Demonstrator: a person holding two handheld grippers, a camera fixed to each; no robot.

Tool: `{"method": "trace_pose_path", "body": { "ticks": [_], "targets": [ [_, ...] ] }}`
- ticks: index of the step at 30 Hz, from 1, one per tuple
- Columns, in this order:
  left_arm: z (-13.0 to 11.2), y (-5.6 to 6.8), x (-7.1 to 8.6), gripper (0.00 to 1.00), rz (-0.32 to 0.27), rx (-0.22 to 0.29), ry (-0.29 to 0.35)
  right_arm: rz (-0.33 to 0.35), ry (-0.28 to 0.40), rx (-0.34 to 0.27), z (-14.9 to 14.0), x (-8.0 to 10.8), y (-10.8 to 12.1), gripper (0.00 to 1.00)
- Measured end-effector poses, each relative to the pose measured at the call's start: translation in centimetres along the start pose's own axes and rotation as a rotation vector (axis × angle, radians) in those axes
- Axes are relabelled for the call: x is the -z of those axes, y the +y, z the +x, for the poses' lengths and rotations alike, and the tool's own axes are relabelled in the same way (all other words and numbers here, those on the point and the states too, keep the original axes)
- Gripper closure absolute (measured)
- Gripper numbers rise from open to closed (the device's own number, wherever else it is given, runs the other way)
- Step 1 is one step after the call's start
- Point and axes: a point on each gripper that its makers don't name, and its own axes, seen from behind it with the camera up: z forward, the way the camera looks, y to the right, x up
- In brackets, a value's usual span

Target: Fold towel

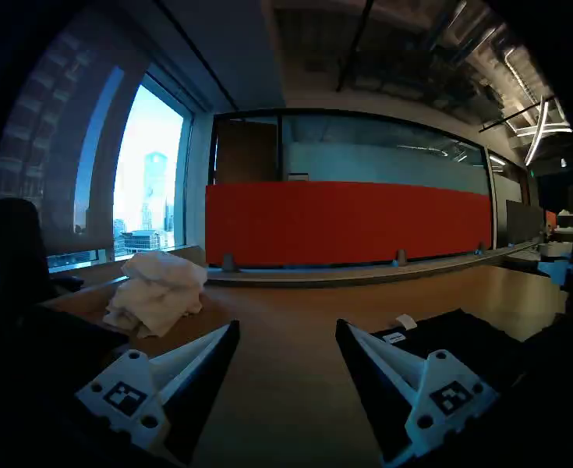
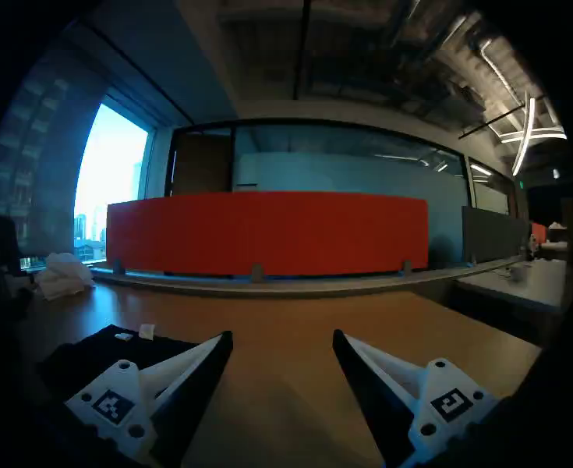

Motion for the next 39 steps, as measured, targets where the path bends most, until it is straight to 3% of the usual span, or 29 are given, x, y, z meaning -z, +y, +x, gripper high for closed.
{"method": "trace_pose_path", "body": {
  "ticks": [8, 14, 21, 32, 39],
  "targets": [
    [0.1, 0.0, 0.1, 0.09, 0.001, 0.000, -0.002, 0.004, -0.003, 0.005, -0.2, 0.1, -0.1, 0.01],
    [1.5, 0.2, 0.4, 0.09, -0.007, -0.044, -0.015, 0.003, -0.035, 0.026, 0.9, 0.9, -0.1, 0.01],
    [7.1, 1.0, 1.0, 0.09, -0.033, -0.046, -0.006, -0.013, -0.037, 0.033, 6.2, 2.0, 0.0, 0.01],
    [17.4, 1.1, 2.1, 0.09, -0.039, -0.041, -0.004, -0.025, -0.032, 0.031, 16.5, 2.9, -0.4, 0.01],
    [20.6, 0.5, 2.7, 0.09, -0.029, -0.037, -0.027, -0.028, -0.036, 0.024, 20.4, 3.5, -0.5, 0.01]
  ]
}}
